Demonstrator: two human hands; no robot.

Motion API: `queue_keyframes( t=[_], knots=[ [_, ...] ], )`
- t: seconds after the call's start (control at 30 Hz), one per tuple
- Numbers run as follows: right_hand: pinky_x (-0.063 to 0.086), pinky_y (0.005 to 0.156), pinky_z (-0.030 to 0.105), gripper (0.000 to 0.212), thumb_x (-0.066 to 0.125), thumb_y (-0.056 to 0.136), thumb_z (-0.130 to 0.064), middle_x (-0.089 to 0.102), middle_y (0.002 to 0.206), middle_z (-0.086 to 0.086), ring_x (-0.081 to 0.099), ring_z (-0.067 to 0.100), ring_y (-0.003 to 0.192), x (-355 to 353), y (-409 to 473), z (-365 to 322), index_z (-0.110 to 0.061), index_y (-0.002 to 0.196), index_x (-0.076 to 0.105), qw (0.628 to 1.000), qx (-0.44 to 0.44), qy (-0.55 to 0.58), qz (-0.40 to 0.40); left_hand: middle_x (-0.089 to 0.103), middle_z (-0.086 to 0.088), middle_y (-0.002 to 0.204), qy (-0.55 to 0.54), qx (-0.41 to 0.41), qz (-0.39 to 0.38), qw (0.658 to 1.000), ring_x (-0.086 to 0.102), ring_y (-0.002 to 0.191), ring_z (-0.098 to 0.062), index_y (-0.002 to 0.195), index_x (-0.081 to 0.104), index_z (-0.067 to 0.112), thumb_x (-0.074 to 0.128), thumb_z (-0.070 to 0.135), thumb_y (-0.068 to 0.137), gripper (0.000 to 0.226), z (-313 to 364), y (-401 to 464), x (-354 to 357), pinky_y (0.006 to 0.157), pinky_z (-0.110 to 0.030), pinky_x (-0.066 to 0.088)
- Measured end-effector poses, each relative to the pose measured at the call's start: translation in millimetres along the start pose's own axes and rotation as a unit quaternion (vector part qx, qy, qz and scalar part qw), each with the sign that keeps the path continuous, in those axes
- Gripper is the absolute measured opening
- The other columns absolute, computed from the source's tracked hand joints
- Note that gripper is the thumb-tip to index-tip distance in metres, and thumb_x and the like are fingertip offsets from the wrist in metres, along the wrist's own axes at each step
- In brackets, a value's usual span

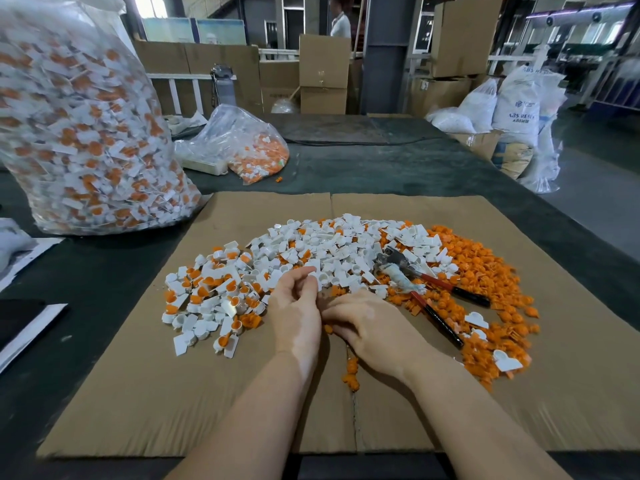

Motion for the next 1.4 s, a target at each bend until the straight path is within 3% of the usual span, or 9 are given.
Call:
queue_keyframes(
  t=[0.1, 0.27, 0.43, 0.7, 0.8, 0.9, 1.03, 1.2, 1.4],
  knots=[
    [0.037, 0.097, 0.023, 0.025, 0.057, 0.091, -0.021, 0.062, 0.114, -0.010, 0.048, 0.007, 0.109, -5.9, -5.0, 2.2, -0.023, 0.114, 0.066, 1.000, 0.007, -0.015, -0.021, 0.060, 0.002, 0.083, 0.031, 0.011, -0.014, 0.999, 0.053, 0.070, -0.009, 0.100, 0.065, 0.018, 0.053, 0.009, 0.093, 0.016, 0.0, -0.4, -0.4, 0.064, -0.021, 0.045],
    [0.038, 0.073, 0.005, 0.019, 0.061, 0.089, -0.026, 0.059, 0.089, -0.020, 0.049, -0.007, 0.078, -17.6, -10.8, 2.6, -0.024, 0.105, 0.070, 0.997, 0.045, 0.050, -0.038, 0.062, 0.002, 0.083, 0.056, 0.010, -0.020, 0.998, 0.054, 0.071, -0.008, 0.094, 0.062, 0.030, 0.053, 0.015, 0.094, 0.017, -0.3, -1.8, 1.1, 0.062, -0.016, 0.045],
    [0.041, 0.086, 0.022, 0.025, 0.050, 0.096, -0.019, 0.059, 0.103, -0.002, 0.050, 0.012, 0.099, -12.8, 5.4, 8.3, -0.021, 0.117, 0.064, 0.993, 0.100, -0.021, 0.052, 0.064, -0.001, 0.088, 0.045, -0.001, -0.007, 0.999, 0.059, 0.080, -0.017, 0.091, 0.062, 0.028, 0.053, 0.013, 0.094, 0.018, 0.4, -1.3, 2.2, 0.076, -0.033, 0.051],
    [0.041, 0.078, 0.025, 0.007, 0.055, 0.093, -0.015, 0.054, 0.098, 0.000, 0.047, 0.015, 0.098, 3.2, 25.4, 11.0, -0.016, 0.098, 0.060, 0.991, 0.089, -0.092, 0.046, 0.059, 0.011, 0.085, 0.073, 0.011, -0.027, 0.997, 0.057, 0.072, 0.009, 0.092, 0.061, 0.027, 0.052, 0.012, 0.095, 0.018, 1.5, -0.8, 3.0, 0.055, 0.001, 0.038],
    [0.040, 0.074, 0.024, 0.015, 0.057, 0.088, -0.004, 0.055, 0.094, 0.000, 0.051, 0.018, 0.096, 5.5, 22.1, 12.7, -0.017, 0.096, 0.055, 0.989, 0.102, -0.086, 0.063, 0.058, 0.014, 0.084, 0.109, 0.033, -0.037, 0.993, 0.055, 0.072, 0.008, 0.100, 0.063, 0.021, 0.052, 0.012, 0.095, 0.015, 0.5, 0.1, 3.0, 0.057, 0.003, 0.036],
    [0.042, 0.085, 0.026, 0.033, 0.057, 0.089, -0.002, 0.055, 0.106, 0.001, 0.051, 0.017, 0.103, 4.4, 13.8, 13.8, -0.016, 0.119, 0.058, 0.987, 0.120, -0.047, 0.100, 0.057, 0.016, 0.085, 0.167, 0.060, -0.062, 0.982, 0.052, 0.078, 0.005, 0.102, 0.063, 0.020, 0.053, 0.014, 0.095, 0.014, -0.6, 1.8, 3.9, 0.062, 0.004, 0.035],
    [0.044, 0.075, 0.024, 0.015, 0.057, 0.090, -0.008, 0.052, 0.095, -0.002, 0.052, 0.015, 0.089, 0.9, -0.9, 13.1, -0.014, 0.102, 0.065, 0.976, 0.146, -0.003, 0.160, 0.053, 0.020, 0.084, 0.222, 0.073, -0.092, 0.968, 0.051, 0.079, 0.004, 0.104, 0.062, 0.022, 0.053, 0.016, 0.095, 0.014, -2.7, 2.0, 6.7, 0.064, 0.002, 0.035],
    [0.042, 0.073, 0.017, 0.007, 0.063, 0.087, -0.007, 0.068, 0.085, -0.001, 0.060, 0.011, 0.081, -1.7, -11.2, 11.1, -0.009, 0.091, 0.068, 0.953, 0.185, 0.046, 0.236, 0.052, 0.020, 0.083, 0.271, 0.099, -0.111, 0.951, 0.047, 0.076, 0.009, 0.109, 0.063, 0.022, 0.055, 0.021, 0.094, 0.017, -3.9, -0.7, 7.9, 0.063, 0.004, 0.034],
    [0.050, 0.068, 0.028, 0.006, 0.066, 0.085, -0.017, 0.067, 0.077, -0.003, 0.060, 0.011, 0.073, -0.7, -15.0, 10.0, -0.012, 0.086, 0.068, 0.939, 0.201, 0.087, 0.264, 0.054, 0.023, 0.078, 0.269, 0.090, -0.128, 0.950, 0.051, 0.072, 0.011, 0.104, 0.064, 0.022, 0.059, 0.022, 0.092, 0.013, -3.5, -0.9, 8.3, 0.062, 0.005, 0.034]
  ],
)
Point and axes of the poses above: each hand's wrist, its own y-axis towards the middle knuckle, its own x-axis out of the palm, z = x × y, the point moved 1 cm from there along y, towards the middle knuckle
